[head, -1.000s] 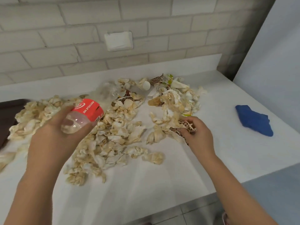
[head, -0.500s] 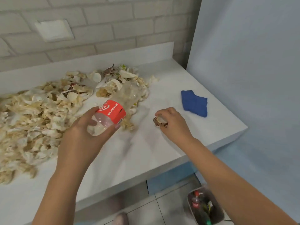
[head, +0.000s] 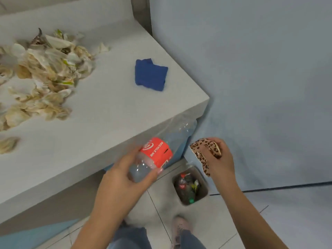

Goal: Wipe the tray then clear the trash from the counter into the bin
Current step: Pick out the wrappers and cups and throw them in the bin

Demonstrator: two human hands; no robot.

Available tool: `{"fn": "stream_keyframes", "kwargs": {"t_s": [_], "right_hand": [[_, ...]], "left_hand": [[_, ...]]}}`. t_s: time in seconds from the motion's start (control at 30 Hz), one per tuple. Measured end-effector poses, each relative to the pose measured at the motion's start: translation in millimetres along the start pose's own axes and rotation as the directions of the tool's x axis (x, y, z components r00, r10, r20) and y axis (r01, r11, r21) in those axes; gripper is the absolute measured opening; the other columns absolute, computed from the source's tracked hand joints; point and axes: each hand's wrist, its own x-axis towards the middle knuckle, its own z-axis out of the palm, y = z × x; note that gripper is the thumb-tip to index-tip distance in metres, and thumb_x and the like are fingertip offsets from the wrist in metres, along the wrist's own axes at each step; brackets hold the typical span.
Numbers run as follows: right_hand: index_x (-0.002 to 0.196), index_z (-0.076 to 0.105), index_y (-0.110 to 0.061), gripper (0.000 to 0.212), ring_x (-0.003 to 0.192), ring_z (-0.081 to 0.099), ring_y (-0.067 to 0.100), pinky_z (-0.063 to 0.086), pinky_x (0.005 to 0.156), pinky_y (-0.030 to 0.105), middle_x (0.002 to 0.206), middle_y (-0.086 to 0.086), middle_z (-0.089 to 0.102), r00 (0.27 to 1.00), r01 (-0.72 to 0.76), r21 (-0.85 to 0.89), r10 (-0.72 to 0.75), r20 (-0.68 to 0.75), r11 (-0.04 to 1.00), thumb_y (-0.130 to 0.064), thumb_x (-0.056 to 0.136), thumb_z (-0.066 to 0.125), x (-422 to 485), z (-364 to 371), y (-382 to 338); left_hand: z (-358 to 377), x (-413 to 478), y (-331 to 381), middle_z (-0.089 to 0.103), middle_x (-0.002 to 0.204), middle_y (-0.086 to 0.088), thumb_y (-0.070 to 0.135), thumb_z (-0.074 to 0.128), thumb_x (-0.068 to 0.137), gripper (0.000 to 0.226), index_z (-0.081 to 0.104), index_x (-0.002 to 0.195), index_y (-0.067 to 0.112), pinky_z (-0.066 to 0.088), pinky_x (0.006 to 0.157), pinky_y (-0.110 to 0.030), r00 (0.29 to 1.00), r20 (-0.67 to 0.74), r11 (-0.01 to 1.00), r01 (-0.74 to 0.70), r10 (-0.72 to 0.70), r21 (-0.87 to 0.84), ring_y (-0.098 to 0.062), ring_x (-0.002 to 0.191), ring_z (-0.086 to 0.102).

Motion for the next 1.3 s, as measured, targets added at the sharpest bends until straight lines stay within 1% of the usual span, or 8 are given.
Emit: {"fn": "stream_keyframes", "kwargs": {"t_s": [0.1,0.23,0.4,0.7,0.87,1.03,1.13,1.3], "right_hand": [[0.096,0.059,-0.029,0.017,0.084,0.064,0.012,0.055,0.067,0.029,0.097,-0.003,0.065,0.984,-0.175,-0.055,0.172,-0.044,0.983,-0.019,0.085,0.067,0.9,-28.5,75.3],[0.097,0.058,-0.023,0.014,0.065,0.057,0.025,0.041,0.046,0.025,0.089,0.012,0.066,0.901,-0.429,-0.107,0.417,-0.12,0.897,-0.018,0.085,0.064,26.8,-41.1,189.3],[0.101,0.059,-0.019,0.021,0.064,0.06,0.028,0.049,0.055,0.031,0.081,0.008,0.067,0.822,-0.57,-0.288,0.536,-0.193,0.77,-0.024,0.081,0.063,72.5,-27.4,325.3],[0.14,0.033,-0.022,0.067,0.116,0.052,0.027,0.047,0.088,0.032,0.135,0.008,0.044,0.866,-0.413,-0.668,0.493,-0.079,0.619,-0.041,0.082,0.062,127.3,3.9,484.2],[0.144,0.03,-0.025,0.048,0.119,0.052,0.022,0.047,0.098,0.036,0.138,0.002,0.046,0.867,-0.168,-0.873,0.49,0.089,0.457,-0.026,0.097,0.039,123.5,13.2,535.6],[0.146,0.028,-0.021,0.048,0.134,0.037,0.023,0.033,0.108,0.033,0.146,0.004,0.039,0.84,-0.074,-0.907,0.516,0.167,0.414,-0.017,0.099,0.031,132.7,11.8,546.4],[0.144,0.033,-0.024,0.049,0.131,0.041,0.018,0.037,0.107,0.031,0.14,-0.001,0.044,0.89,-0.017,-0.898,0.415,0.187,0.44,-0.019,0.095,0.041,131.3,9.9,529.6],[0.11,0.061,-0.035,0.029,0.102,0.059,0.012,0.049,0.093,0.035,0.11,-0.012,0.06,0.985,0.08,-0.732,0.057,0.16,0.676,-0.017,0.088,0.054,111.5,14.2,449.2]], "left_hand": [[54.8,0.1,-24.7,0.06,0.112,0.017,0.068,0.068,0.064,0.073,0.045,0.129,0.046,0.05,0.082,-0.028,0.985,0.16,0.986,0.035,-0.061,0.16,-0.008,0.097,0.06],[150.7,22.0,-88.6,0.062,0.113,0.006,0.076,0.054,0.066,0.079,0.039,0.134,0.04,0.049,0.083,-0.027,0.904,0.353,0.892,0.065,-0.243,0.446,-0.016,0.101,0.062],[276.7,62.1,-181.9,0.058,0.116,0.0,0.071,0.054,0.074,0.076,0.036,0.135,0.028,0.048,0.084,-0.027,0.814,0.428,0.805,0.079,-0.393,0.588,-0.019,0.105,0.06],[442.9,104.7,-301.6,0.047,0.124,-0.008,0.033,0.053,0.092,0.05,0.036,0.137,0.02,0.051,0.089,-0.031,0.739,0.609,0.798,-0.167,-0.288,0.579,-0.022,0.105,0.057],[479.9,114.2,-338.2,0.042,0.133,-0.015,0.022,0.054,0.094,0.05,0.031,0.138,0.016,0.052,0.089,-0.036,0.726,0.634,0.705,-0.302,-0.266,0.642,-0.027,0.108,0.056],[498.8,135.6,-353.6,0.022,0.141,-0.013,0.021,0.061,0.09,0.06,0.033,0.142,0.022,0.047,0.098,-0.042,0.697,0.657,0.746,-0.269,-0.285,0.609,-0.029,0.115,0.049],[483.2,142.7,-350.0,0.021,0.145,-0.013,0.038,0.059,0.089,0.074,0.017,0.149,0.026,0.04,0.105,-0.045,0.683,0.678,0.795,-0.236,-0.273,0.558,-0.032,0.127,0.04],[415.1,125.0,-315.9,0.029,0.143,-0.005,0.047,0.05,0.09,0.062,0.03,0.144,0.024,0.038,0.107,-0.033,0.825,0.559,0.865,-0.217,-0.086,0.453,-0.022,0.128,0.039]]}}
